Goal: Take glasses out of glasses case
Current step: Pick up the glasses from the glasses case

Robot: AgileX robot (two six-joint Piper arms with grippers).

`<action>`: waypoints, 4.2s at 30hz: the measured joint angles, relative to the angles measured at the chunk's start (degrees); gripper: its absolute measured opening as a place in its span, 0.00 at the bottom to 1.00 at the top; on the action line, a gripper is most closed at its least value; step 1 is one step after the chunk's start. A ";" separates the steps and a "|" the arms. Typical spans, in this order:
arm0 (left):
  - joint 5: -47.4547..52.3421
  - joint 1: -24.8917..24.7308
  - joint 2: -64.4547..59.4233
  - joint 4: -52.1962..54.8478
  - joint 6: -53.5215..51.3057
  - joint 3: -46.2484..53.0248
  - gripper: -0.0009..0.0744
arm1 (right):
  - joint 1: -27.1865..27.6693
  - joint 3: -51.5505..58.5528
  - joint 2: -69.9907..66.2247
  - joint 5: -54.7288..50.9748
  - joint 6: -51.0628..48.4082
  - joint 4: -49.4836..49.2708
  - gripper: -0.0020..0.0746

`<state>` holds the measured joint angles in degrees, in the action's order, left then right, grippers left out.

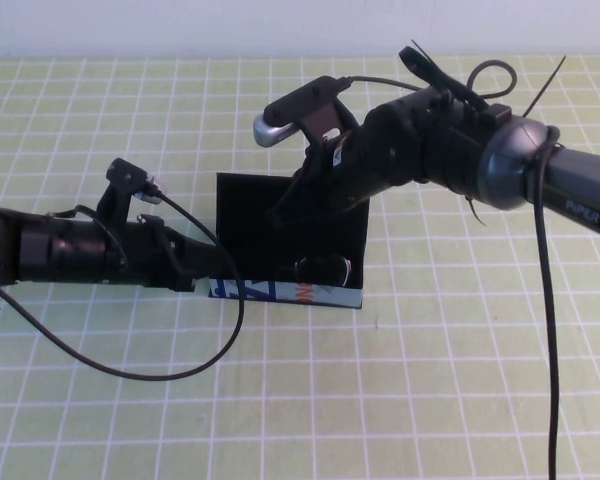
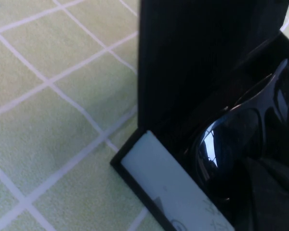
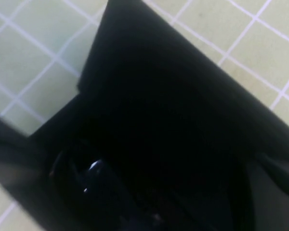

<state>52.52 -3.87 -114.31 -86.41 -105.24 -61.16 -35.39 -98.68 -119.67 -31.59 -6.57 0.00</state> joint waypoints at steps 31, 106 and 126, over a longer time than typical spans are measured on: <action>0.84 0.00 -0.21 0.37 0.09 0.00 0.01 | 3.29 -13.24 -9.91 -17.29 0.00 -6.04 0.01; 3.79 0.00 -7.43 0.06 16.90 -15.85 0.01 | -2.31 -22.49 -12.83 -34.27 -32.89 -7.56 0.45; 4.79 0.00 -7.43 0.06 16.90 -15.85 0.01 | -2.31 -22.49 -14.87 -33.83 -32.89 -5.90 0.31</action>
<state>57.31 -3.87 -121.74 -86.35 -88.34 -77.01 -37.70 -121.17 -134.54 -65.42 -39.46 -5.90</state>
